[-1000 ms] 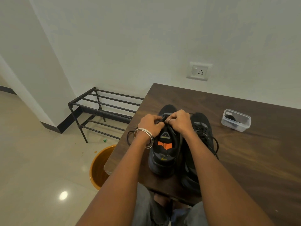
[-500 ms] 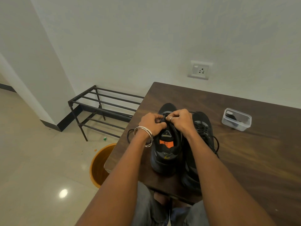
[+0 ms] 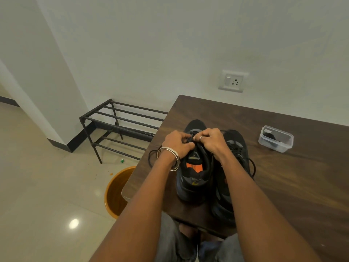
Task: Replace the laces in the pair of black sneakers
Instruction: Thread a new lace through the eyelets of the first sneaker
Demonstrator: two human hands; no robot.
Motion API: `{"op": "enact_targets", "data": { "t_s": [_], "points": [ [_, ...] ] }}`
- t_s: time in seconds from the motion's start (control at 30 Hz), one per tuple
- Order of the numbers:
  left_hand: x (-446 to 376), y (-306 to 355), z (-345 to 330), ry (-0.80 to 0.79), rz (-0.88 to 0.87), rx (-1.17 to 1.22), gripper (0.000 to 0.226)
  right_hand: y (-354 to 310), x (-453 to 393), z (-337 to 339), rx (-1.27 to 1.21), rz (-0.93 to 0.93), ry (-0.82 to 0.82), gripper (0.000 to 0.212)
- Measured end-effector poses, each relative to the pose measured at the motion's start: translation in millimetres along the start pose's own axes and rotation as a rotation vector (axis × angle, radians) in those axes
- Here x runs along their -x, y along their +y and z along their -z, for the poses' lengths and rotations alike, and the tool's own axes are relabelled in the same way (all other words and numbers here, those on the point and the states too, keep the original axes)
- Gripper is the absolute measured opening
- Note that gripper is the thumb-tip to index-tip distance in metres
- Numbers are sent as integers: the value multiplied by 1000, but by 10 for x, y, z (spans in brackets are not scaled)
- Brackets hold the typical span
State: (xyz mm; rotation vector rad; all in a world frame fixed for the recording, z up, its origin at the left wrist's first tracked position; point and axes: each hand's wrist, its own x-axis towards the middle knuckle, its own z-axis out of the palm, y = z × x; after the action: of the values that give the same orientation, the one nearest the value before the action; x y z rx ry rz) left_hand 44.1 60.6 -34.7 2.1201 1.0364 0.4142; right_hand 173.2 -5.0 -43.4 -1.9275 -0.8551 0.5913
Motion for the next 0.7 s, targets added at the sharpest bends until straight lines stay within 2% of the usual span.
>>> {"op": "enact_targets", "data": {
  "t_s": [0.2,0.3,0.43,0.7],
  "points": [
    [-26,-34,16,-31,-6,12,46,-41,-19,-39,86,-19,-14,15],
    [-25,-63,28,-76,-1,99,37,5,-58,-91,42,-79,-6,22],
    [-91,-81,1,11,67,156,35,1,-119,-144,-34,-157,45,7],
    [-220,-121,-116,93,128,132,14,-54,-218,-192,-129,-330,69,18]
  ]
}}
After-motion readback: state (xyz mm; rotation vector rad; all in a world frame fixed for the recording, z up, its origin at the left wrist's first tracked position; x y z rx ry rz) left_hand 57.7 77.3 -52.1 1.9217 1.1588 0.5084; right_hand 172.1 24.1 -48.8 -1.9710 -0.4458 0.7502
